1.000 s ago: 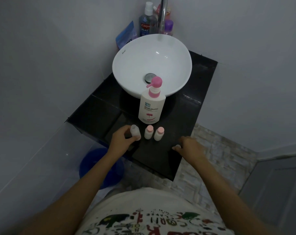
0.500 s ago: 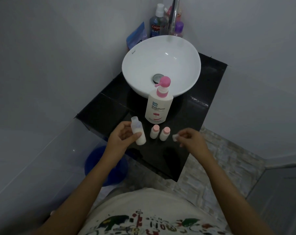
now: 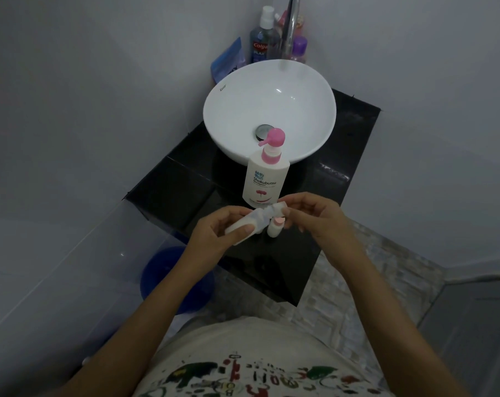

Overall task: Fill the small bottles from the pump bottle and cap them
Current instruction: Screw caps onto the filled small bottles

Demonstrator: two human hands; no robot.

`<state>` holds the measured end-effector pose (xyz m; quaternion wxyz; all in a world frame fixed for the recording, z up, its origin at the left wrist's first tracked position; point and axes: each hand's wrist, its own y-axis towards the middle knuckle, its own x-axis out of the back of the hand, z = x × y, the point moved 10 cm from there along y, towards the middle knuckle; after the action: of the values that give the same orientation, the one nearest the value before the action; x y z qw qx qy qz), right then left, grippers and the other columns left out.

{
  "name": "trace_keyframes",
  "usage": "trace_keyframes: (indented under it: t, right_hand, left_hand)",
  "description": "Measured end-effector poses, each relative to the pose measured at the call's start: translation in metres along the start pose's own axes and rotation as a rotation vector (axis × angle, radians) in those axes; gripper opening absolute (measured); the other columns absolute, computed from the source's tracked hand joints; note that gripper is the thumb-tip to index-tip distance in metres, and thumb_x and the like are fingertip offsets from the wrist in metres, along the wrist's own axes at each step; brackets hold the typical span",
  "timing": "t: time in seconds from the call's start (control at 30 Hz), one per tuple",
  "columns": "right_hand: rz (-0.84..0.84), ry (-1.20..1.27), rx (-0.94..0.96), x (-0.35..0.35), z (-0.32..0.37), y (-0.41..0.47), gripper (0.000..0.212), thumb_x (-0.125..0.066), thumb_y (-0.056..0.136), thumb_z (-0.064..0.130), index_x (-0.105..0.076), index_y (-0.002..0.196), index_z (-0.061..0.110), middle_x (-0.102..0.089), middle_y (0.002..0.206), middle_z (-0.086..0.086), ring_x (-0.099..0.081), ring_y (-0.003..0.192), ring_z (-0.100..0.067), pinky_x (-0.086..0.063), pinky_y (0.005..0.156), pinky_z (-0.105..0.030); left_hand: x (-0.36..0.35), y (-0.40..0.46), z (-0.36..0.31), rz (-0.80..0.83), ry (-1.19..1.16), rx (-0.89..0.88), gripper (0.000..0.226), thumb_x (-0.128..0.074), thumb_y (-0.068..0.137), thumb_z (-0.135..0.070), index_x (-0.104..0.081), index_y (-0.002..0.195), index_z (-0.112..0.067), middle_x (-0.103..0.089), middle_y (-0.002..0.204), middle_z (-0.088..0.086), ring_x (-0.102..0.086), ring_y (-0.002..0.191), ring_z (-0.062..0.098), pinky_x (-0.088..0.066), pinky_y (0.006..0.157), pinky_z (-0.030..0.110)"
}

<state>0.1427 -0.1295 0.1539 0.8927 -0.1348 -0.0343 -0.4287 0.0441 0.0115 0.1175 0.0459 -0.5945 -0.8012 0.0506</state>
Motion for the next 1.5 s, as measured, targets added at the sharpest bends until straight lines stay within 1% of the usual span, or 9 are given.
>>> trace_keyframes:
  t: [0.2,0.33,0.5,0.7,0.9,1.03,1.2,1.33,1.5]
  right_hand:
    - [0.077,-0.148,0.061,-0.001,0.005,0.002,0.023,-0.067,0.084,0.010,-0.068,0.106,0.011,-0.069,0.099,-0.014,-0.066,0.087,-0.026,-0.057,0.080,-0.031]
    - [0.060,-0.216,0.045,-0.001,-0.001,0.007,0.012,-0.065,0.085,0.028,-0.070,0.089,0.018,-0.070,0.071,-0.002,-0.060,0.054,-0.003,-0.047,0.053,-0.010]
    - [-0.004,-0.278,-0.015,-0.001,-0.014,0.010,0.034,-0.052,0.084,0.054,-0.064,0.075,0.023,-0.067,0.065,0.001,-0.056,0.048,-0.005,-0.046,0.050,-0.012]
    - [0.129,-0.224,0.098,-0.006,-0.005,0.009,0.015,-0.066,0.085,0.025,-0.063,0.099,0.026,-0.068,0.085,-0.004,-0.064,0.068,-0.021,-0.057,0.064,-0.026]
    - [0.001,-0.322,0.025,-0.003,-0.009,0.011,0.039,-0.049,0.078,0.062,-0.064,0.077,0.027,-0.067,0.065,0.005,-0.055,0.045,-0.003,-0.045,0.047,-0.011]
    - [0.130,-0.260,0.102,-0.008,-0.004,0.010,0.014,-0.064,0.085,0.035,-0.062,0.098,0.030,-0.067,0.083,0.000,-0.063,0.066,-0.015,-0.055,0.060,-0.022]
    - [0.037,-0.300,0.039,-0.006,-0.008,0.011,0.035,-0.052,0.082,0.057,-0.065,0.081,0.024,-0.068,0.068,0.005,-0.056,0.046,-0.003,-0.044,0.048,-0.011]
    - [0.122,-0.216,0.099,-0.009,-0.001,0.010,0.012,-0.065,0.085,0.029,-0.064,0.097,0.027,-0.068,0.085,-0.002,-0.063,0.063,-0.013,-0.048,0.055,-0.012]
    - [0.040,-0.267,0.045,-0.007,-0.008,0.011,0.019,-0.057,0.087,0.043,-0.065,0.085,0.026,-0.068,0.069,0.003,-0.059,0.050,-0.002,-0.044,0.050,-0.008]
  left_hand:
    - [0.000,0.003,0.000,-0.002,0.038,0.000,0.026,-0.066,0.084,-0.014,-0.067,0.110,-0.016,-0.067,0.108,-0.003,-0.063,0.094,-0.001,-0.052,0.076,0.015]
    - [-0.001,0.004,-0.002,-0.001,0.053,-0.001,0.026,-0.066,0.085,-0.012,-0.067,0.111,-0.016,-0.067,0.108,-0.005,-0.062,0.096,-0.001,-0.053,0.077,0.015]
    - [-0.004,0.005,-0.005,0.003,0.061,-0.008,0.026,-0.066,0.085,-0.011,-0.066,0.111,-0.015,-0.067,0.107,-0.007,-0.063,0.095,-0.002,-0.053,0.077,0.015]
    - [-0.001,0.006,-0.005,-0.015,0.062,-0.006,0.028,-0.066,0.085,-0.010,-0.066,0.113,-0.009,-0.067,0.107,-0.004,-0.063,0.094,-0.003,-0.051,0.075,0.013]
    - [-0.002,0.006,-0.005,-0.010,0.066,-0.001,0.029,-0.066,0.084,-0.012,-0.066,0.114,-0.012,-0.067,0.109,-0.005,-0.063,0.097,0.000,-0.053,0.079,0.016]
    - [0.001,0.007,-0.005,-0.026,0.055,0.008,0.029,-0.066,0.084,-0.012,-0.067,0.113,-0.010,-0.068,0.110,-0.001,-0.064,0.098,0.004,-0.054,0.081,0.019]
    - [0.000,0.006,-0.003,-0.015,0.066,0.009,0.028,-0.067,0.083,-0.013,-0.067,0.111,-0.015,-0.068,0.110,-0.003,-0.063,0.101,0.005,-0.054,0.083,0.022]
    - [0.003,0.008,-0.003,-0.031,0.037,0.019,0.029,-0.067,0.084,-0.011,-0.067,0.113,-0.010,-0.068,0.112,0.003,-0.063,0.101,0.007,-0.054,0.082,0.020]
    - [0.002,0.007,-0.002,-0.020,0.063,0.015,0.028,-0.067,0.084,-0.010,-0.067,0.113,-0.012,-0.067,0.111,0.000,-0.063,0.100,0.004,-0.054,0.081,0.020]
